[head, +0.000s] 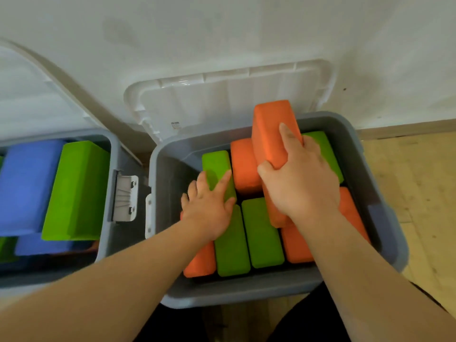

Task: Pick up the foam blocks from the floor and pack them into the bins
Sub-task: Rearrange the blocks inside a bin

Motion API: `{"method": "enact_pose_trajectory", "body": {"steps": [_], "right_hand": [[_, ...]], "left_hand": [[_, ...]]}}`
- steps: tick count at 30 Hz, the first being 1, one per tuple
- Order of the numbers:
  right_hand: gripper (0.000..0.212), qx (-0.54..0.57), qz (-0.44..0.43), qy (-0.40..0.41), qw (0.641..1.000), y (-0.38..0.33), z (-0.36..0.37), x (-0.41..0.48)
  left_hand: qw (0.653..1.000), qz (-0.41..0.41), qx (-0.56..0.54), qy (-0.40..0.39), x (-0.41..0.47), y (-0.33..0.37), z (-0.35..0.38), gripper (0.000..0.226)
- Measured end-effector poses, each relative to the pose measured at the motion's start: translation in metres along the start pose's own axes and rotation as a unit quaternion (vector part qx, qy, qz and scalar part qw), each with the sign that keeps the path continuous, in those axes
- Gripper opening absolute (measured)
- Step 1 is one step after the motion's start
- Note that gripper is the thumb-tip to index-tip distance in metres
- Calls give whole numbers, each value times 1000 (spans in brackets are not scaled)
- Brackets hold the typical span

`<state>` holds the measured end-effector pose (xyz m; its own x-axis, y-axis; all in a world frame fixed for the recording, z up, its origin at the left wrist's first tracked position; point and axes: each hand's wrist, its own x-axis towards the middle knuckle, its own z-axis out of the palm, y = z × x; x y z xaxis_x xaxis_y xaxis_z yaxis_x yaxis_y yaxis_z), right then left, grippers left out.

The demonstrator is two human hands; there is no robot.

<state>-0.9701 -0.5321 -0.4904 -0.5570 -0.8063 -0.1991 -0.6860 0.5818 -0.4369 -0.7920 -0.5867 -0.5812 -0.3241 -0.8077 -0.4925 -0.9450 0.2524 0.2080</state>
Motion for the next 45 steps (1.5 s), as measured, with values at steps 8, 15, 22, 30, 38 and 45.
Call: {"method": "enact_pose_trajectory", "body": {"steps": [8,15,22,30,38,45], "right_hand": [[82,97,-39,-2,994,0,-12,-20],[91,517,10,-153,842,-32,38,-43],[77,43,-98,-178,978,-7,73,-17],[89,-157,-149,-188,958,-19,116,-16],[58,-130,-132,-113,976,-10,143,5],[56,-187,-147,-72,969,0,160,8]], "left_hand": [[939,30,-341,-35,-80,-8,-25,92],[737,-66,-662,122,-127,-21,-56,102],[873,-99,-320,354,-122,-62,-102,107],[963,-50,-17,263,-93,-43,-111,79],[983,-47,-40,171,-9,-46,-104,76],[981,-26,-73,180,39,-36,-46,59]]}}
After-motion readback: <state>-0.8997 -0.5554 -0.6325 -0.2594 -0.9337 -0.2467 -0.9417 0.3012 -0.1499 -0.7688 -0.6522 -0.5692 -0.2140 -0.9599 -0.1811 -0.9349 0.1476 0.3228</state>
